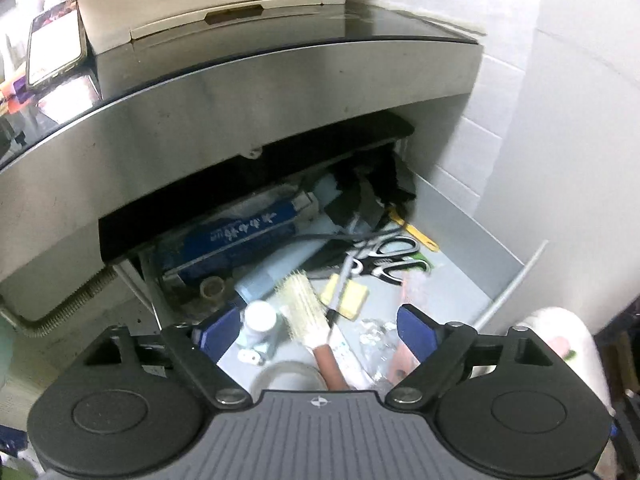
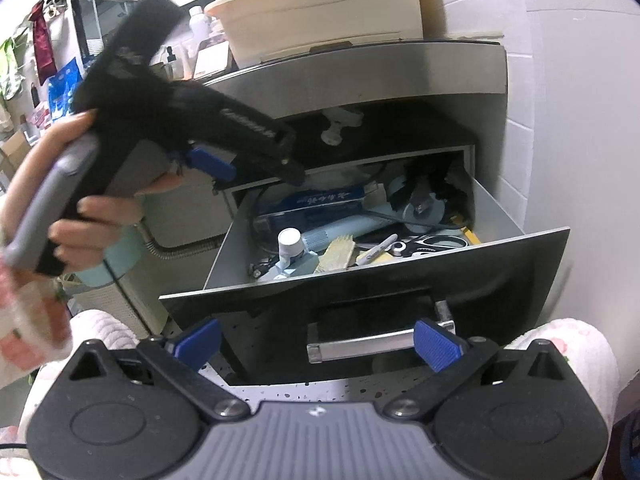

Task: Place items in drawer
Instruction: 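Lift the open left tool up and back out of the drawer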

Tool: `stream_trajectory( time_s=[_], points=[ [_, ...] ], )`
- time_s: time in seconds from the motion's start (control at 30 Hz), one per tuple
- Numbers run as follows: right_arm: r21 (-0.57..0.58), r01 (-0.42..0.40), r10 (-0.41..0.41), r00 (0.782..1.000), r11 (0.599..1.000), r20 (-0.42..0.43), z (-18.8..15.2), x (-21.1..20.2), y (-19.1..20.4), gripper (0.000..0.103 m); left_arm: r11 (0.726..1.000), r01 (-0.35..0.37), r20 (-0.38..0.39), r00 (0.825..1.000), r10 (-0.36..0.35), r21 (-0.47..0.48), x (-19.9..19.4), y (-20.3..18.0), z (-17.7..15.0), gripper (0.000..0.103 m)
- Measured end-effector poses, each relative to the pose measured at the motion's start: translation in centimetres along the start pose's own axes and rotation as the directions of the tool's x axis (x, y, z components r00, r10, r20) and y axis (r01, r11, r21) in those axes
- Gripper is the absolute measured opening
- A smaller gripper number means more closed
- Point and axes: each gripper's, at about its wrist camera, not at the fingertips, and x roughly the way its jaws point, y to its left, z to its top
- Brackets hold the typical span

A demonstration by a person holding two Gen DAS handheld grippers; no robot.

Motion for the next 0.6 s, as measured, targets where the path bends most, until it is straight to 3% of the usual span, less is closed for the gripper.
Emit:
stream_trajectory(
  time_s=[0.27,0.6],
  points=[
    [-0.019,0.017,-0.017,1.000,1.000,0.010,0.0,-0.1,0.2,0.103,0.996,0.019,0.053,0.999,-0.015,-0.093,-4.2,0.5,-2.0,0.086],
    [-0.036,0.040,-0.037,0.996,0.999,0.076,0.2,-0.5,0.3,0.103,0.992,-0.022,0.102,0.994,0.034,-0.122,-7.5,-0.4,-4.5,0.088]
  ],
)
